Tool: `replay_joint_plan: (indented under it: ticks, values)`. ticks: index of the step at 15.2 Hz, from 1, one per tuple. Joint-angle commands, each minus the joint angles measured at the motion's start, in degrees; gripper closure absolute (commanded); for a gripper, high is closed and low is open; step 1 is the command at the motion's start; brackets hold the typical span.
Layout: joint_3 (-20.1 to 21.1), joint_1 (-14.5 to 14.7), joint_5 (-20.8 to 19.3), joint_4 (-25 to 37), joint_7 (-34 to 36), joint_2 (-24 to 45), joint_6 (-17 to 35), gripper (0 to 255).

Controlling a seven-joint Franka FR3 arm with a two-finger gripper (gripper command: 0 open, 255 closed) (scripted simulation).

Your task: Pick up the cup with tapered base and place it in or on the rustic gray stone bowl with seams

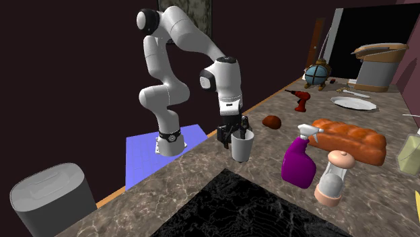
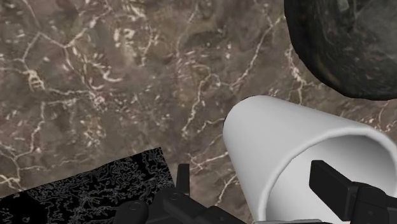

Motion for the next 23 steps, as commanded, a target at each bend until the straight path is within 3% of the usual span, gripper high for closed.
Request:
replay_joint_plan:
  ticks: [1,6,7,16,23]
  values:
    - [0.0,0.0,0.0,0.0,0.0,0.2,0.2,0]
    - [0.0,0.0,0.0,0.0,0.0,0.1,0.1,0]
    - [0.0,0.0,0.0,0.0,0.0,0.1,0.1,255]
    - [0.0,0.0,0.0,0.0,0.0,0.2,0.2,255]
    - [-1.1,-0.2,-0.9,2.9,0.6,-3.8,-6.6,255]
